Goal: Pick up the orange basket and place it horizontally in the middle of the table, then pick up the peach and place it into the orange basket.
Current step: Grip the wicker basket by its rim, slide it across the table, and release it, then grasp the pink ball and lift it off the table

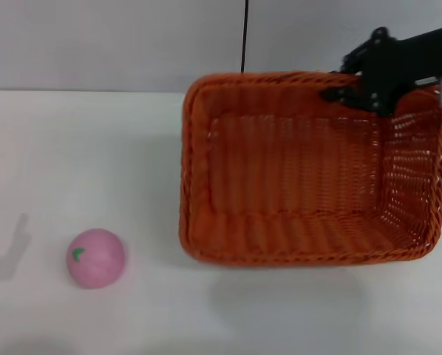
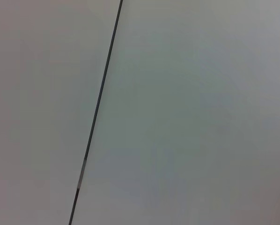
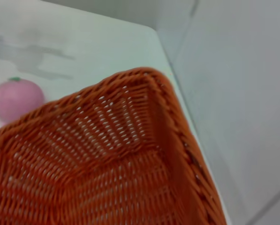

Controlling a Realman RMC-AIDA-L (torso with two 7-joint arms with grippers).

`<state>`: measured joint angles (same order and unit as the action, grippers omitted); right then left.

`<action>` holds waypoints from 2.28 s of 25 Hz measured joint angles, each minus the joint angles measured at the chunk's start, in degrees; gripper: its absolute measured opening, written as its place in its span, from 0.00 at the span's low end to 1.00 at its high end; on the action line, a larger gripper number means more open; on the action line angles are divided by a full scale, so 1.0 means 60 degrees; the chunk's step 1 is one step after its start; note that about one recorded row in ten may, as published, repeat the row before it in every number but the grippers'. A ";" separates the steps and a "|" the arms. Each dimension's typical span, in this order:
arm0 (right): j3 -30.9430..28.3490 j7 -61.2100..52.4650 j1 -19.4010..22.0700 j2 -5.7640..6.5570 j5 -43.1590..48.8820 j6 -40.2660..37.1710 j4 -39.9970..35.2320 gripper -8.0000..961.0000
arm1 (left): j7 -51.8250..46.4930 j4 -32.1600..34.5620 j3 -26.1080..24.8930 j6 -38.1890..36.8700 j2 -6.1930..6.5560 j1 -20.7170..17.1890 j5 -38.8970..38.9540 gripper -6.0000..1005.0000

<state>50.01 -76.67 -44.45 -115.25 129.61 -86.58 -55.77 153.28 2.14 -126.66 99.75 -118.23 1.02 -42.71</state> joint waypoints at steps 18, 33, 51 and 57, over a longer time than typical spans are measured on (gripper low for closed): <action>0.0467 0.0539 -0.0690 -0.0085 0.0076 0.0640 0.1399 0.15 | 0.0000 0.0141 0.0090 0.0040 -0.0026 -0.0037 0.0000 0.81; 0.1960 -0.0404 -0.0479 -0.0539 0.1098 0.2228 0.0895 0.24 | -0.0103 0.0141 0.0089 0.0026 -0.0026 0.0029 0.0000 0.81; 0.1844 0.0333 0.3911 -0.0626 -0.5880 0.1361 -0.2631 0.59 | -0.1896 -0.0757 0.2251 0.0066 0.0543 -0.0328 -0.0002 0.81; 0.1122 0.1904 0.5358 -0.0621 -0.9711 0.0701 -0.0600 0.59 | -0.2320 -0.0974 0.4053 0.0095 0.1034 -0.0166 -0.0010 0.81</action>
<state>56.74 -65.24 -12.30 -118.98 71.34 -82.37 -59.36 139.36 -3.70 -102.34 100.33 -112.03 0.02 -42.77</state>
